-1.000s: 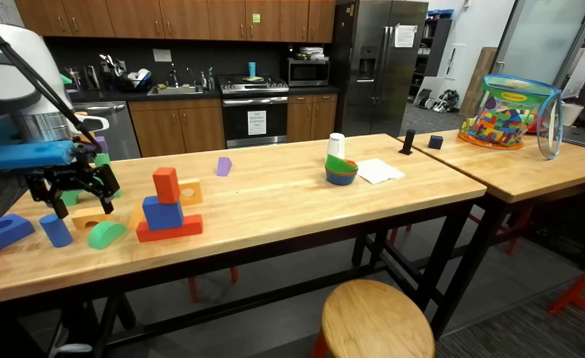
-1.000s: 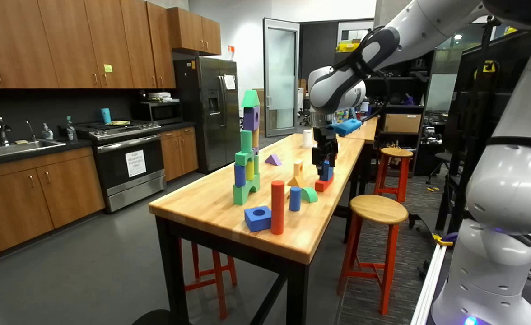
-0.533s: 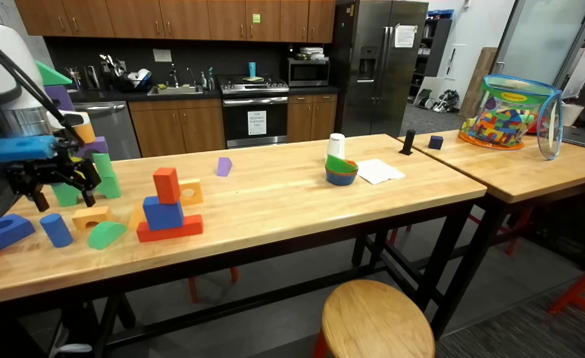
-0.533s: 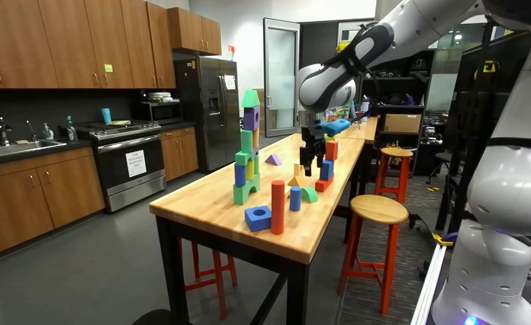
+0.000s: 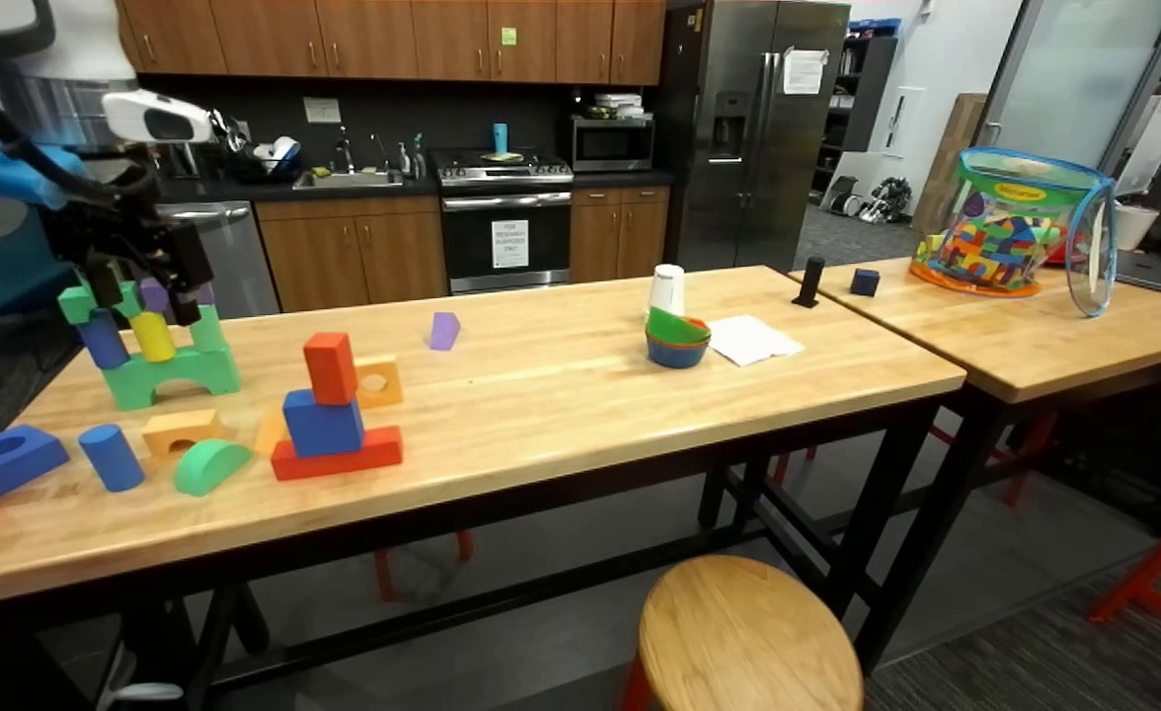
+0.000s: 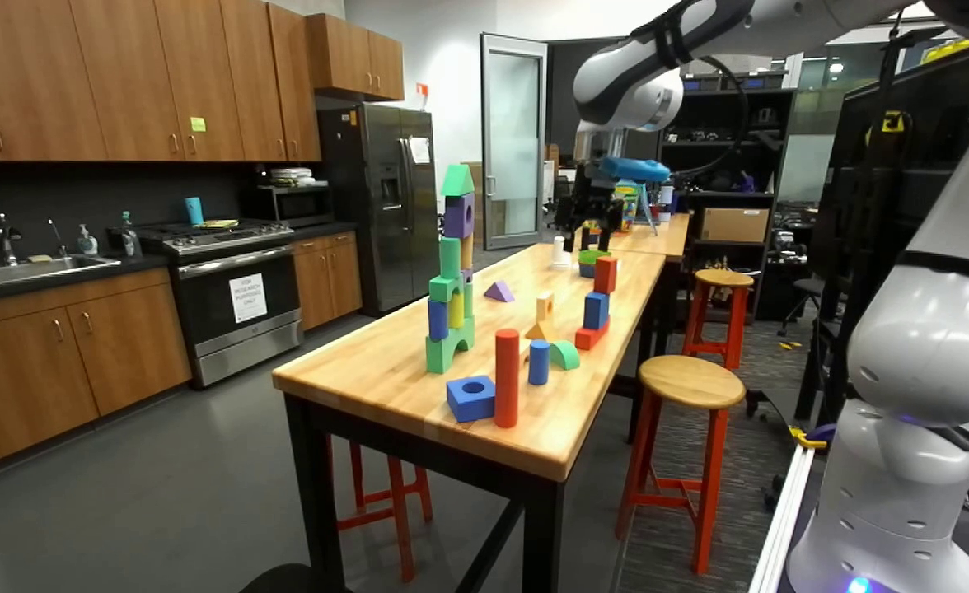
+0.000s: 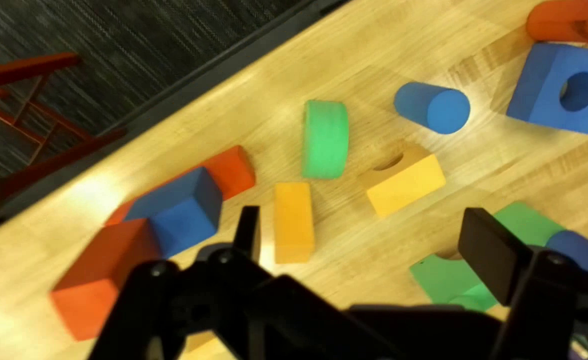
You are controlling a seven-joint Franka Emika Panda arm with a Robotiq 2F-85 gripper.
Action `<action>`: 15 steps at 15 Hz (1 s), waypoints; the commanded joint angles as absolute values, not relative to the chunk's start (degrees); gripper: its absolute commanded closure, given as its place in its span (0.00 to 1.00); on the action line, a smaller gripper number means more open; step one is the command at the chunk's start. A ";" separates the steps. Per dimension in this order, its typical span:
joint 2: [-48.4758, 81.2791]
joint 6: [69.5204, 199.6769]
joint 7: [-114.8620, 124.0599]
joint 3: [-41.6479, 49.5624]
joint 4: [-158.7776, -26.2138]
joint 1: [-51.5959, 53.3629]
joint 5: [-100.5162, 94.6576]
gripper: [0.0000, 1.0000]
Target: Take the orange block off of the stack and put it down to the left
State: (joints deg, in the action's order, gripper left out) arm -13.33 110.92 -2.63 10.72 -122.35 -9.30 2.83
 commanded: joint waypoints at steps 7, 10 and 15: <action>-14.32 107.48 -0.35 14.52 -119.88 -13.45 2.80 0.00; -14.29 107.48 -0.21 13.99 -119.90 -13.09 2.79 0.00; -11.94 107.25 -0.10 14.01 -118.96 -12.81 3.86 0.00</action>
State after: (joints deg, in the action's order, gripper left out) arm -13.65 107.62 -0.63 13.95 -120.06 -13.03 2.69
